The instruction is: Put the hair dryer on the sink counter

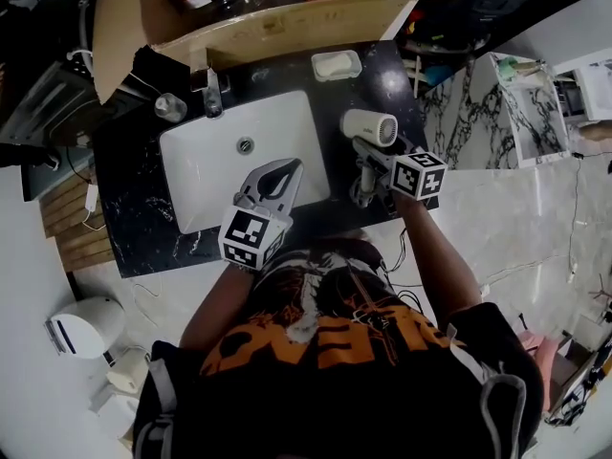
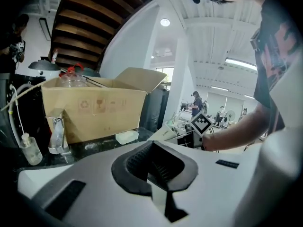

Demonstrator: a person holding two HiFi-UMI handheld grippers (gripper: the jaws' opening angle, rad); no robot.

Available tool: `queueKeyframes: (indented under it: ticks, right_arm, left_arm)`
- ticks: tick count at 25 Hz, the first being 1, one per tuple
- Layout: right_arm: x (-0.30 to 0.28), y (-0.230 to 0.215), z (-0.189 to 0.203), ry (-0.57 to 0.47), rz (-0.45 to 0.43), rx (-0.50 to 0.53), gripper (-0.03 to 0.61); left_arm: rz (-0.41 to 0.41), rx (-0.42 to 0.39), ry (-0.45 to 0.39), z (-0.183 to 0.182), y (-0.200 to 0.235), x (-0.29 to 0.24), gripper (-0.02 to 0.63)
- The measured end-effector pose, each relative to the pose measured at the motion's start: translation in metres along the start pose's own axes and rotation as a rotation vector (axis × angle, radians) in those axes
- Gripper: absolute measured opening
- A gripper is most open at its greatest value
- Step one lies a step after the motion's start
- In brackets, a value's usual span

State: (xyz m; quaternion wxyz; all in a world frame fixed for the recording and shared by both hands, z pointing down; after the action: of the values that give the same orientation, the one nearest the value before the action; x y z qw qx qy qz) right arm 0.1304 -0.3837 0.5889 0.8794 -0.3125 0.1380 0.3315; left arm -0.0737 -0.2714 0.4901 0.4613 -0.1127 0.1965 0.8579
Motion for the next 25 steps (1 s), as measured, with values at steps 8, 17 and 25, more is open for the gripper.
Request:
queueKeyframes:
  ticks: [8, 17, 25]
  right_arm:
    - [-0.014, -0.027, 0.005, 0.042, -0.030, -0.053, 0.339]
    - [-0.031, -0.040, -0.010, 0.099, -0.060, 0.113, 0.380]
    - [-0.031, -0.053, -0.009, 0.070, -0.019, 0.173, 0.419]
  left_arm:
    - [0.032, 0.022, 0.022, -0.004, -0.007, -0.036, 0.023]
    - [-0.001, 0.026, 0.045, -0.010, 0.000, -0.044, 0.023]
    - [-0.011, 0.029, 0.053, -0.014, 0.007, -0.050, 0.023]
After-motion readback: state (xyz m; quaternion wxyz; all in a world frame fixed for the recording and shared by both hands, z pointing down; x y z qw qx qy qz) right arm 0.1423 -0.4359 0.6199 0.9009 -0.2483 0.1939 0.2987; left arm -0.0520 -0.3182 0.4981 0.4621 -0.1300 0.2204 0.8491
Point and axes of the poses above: the fingertips, and each gripper's own axes: x backward along the fingers, y to its left, z out of its underside, the point moved 6 cm from there along x, backward along the fingers, and after that the axes turned 3 degrees about x, right-handed, at the moved point
